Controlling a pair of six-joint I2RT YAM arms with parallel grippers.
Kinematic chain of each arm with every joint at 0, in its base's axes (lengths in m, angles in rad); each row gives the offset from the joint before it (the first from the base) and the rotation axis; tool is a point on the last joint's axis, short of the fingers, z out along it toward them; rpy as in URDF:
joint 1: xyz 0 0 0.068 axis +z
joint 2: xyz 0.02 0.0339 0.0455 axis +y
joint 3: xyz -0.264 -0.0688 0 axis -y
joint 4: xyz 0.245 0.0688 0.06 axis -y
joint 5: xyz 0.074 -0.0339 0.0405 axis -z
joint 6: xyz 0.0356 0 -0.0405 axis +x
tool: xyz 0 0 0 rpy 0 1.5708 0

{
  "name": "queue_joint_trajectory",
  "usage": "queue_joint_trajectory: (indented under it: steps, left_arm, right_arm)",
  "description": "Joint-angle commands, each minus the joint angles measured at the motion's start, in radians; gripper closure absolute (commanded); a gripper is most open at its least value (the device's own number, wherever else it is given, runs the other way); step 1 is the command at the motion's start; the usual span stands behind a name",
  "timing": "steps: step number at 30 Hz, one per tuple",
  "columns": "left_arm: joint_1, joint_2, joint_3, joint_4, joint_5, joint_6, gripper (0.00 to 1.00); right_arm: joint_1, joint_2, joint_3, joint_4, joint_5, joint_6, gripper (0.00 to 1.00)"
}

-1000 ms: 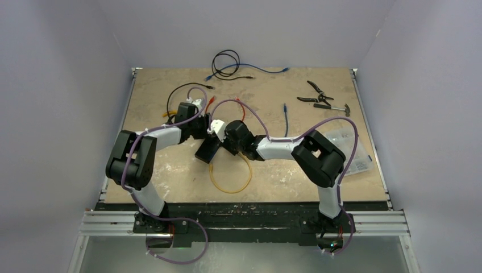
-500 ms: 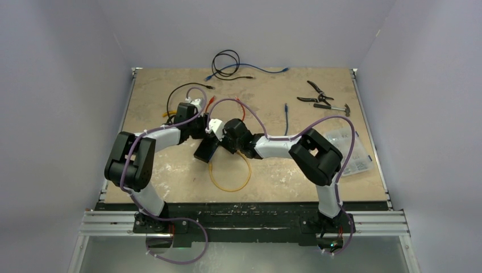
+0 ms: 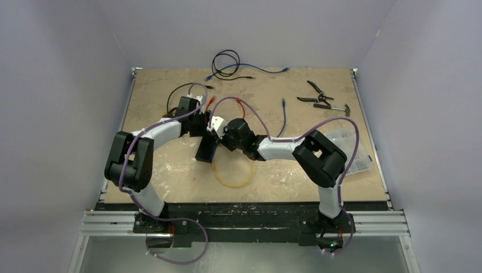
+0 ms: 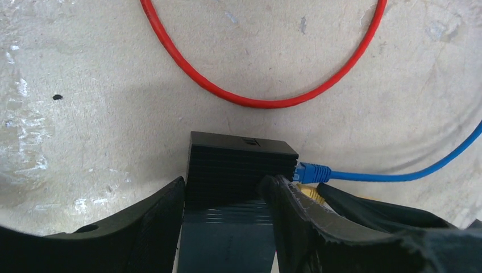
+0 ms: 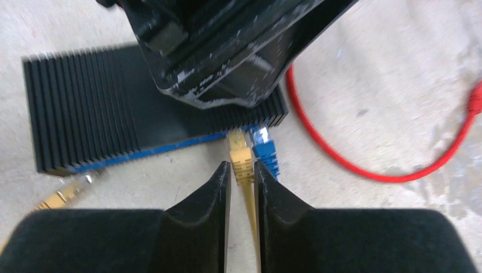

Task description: Insert the plug into the switch port

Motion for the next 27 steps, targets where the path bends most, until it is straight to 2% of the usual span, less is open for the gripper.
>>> queue_joint_trajectory:
  steps: [1, 6, 14, 16, 17, 18, 21, 27]
  left_arm:
    - [0.017, -0.023, 0.076, -0.123, 0.041, -0.002, 0.45]
    - [0.064, -0.045, 0.095, -0.148, 0.01, 0.015, 0.43]
    - [0.072, -0.081, 0.103, -0.152, -0.03, 0.007, 0.43]
    - [0.071, -0.074, 0.116, -0.147, -0.039, -0.003, 0.43]
    - [0.071, -0.07, 0.124, -0.146, -0.043, -0.007, 0.42]
    - [0.072, -0.063, 0.133, -0.144, -0.049, -0.013, 0.42]
    - [0.072, -0.04, 0.164, -0.135, -0.068, -0.034, 0.42]
    - [0.069, 0.046, 0.271, -0.122, -0.13, -0.046, 0.43]
  right_arm:
    - [-0.012, -0.141, -0.018, 0.255, 0.004, 0.012, 0.71]
    - [-0.019, -0.219, -0.096, 0.229, 0.026, 0.028, 0.54]
    - [-0.046, -0.37, -0.214, 0.195, 0.132, 0.074, 0.29]
    - [-0.074, -0.406, -0.23, 0.18, 0.159, 0.09, 0.18]
    - [-0.093, -0.424, -0.238, 0.175, 0.169, 0.099, 0.07]
    - [-0.112, -0.453, -0.247, 0.173, 0.181, 0.113, 0.02]
    - [-0.159, -0.522, -0.296, 0.203, 0.243, 0.161, 0.01]
    - [-0.177, -0.627, -0.389, 0.263, 0.484, 0.276, 0.01]
